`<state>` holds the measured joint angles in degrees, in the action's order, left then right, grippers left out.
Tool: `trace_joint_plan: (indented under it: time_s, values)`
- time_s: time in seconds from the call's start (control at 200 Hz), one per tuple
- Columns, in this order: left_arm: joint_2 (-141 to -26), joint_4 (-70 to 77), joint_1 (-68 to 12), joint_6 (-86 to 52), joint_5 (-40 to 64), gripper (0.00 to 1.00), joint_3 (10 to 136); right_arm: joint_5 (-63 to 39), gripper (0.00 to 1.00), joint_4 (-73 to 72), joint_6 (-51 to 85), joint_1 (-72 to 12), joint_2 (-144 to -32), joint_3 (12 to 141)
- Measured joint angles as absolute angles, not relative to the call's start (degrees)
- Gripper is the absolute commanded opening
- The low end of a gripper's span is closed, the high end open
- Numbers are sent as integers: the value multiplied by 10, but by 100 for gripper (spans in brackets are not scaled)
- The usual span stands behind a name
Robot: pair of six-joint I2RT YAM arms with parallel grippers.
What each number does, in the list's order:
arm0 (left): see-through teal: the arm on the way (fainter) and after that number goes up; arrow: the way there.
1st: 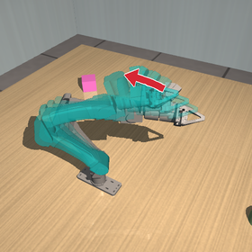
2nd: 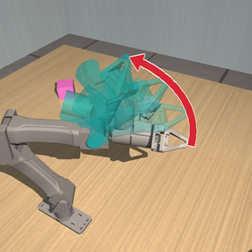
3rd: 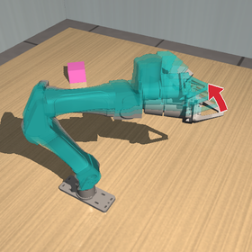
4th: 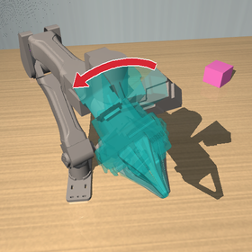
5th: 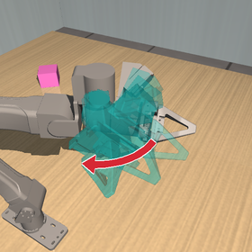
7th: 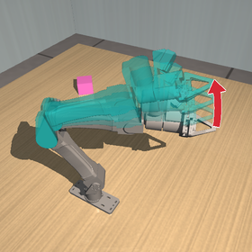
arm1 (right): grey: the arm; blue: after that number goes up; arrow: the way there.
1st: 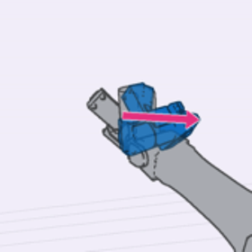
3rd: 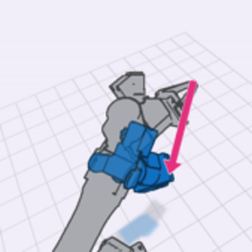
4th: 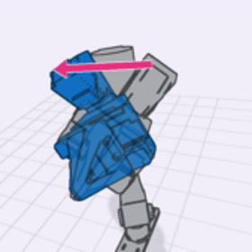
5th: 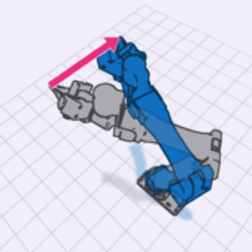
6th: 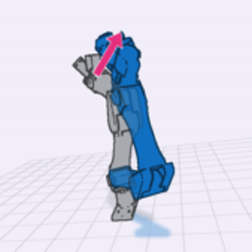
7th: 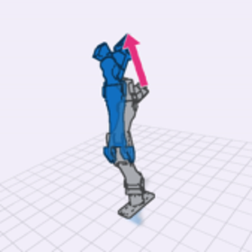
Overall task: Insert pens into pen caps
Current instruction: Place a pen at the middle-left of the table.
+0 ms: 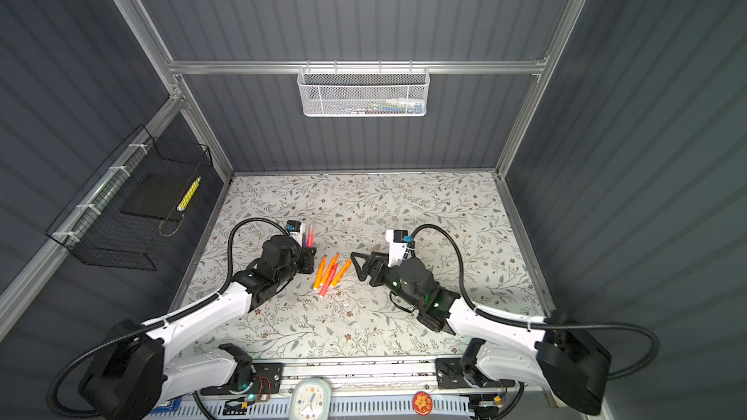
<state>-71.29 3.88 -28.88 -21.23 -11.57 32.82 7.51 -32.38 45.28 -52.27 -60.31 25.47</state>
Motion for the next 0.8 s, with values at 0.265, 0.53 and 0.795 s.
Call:
trace_joint_plan:
  time_s: [0.265,0.53,0.795]
  values:
    - [-803,-48,-213,-323,-227,0,355,143,99,-246,445,-510,-470,187]
    - [-866,-84,-205,-389,-230,8,396,157,99,-202,443,-499,-463,182]
    - [-890,-80,-205,-414,-221,29,398,154,99,-180,433,-490,-477,184]
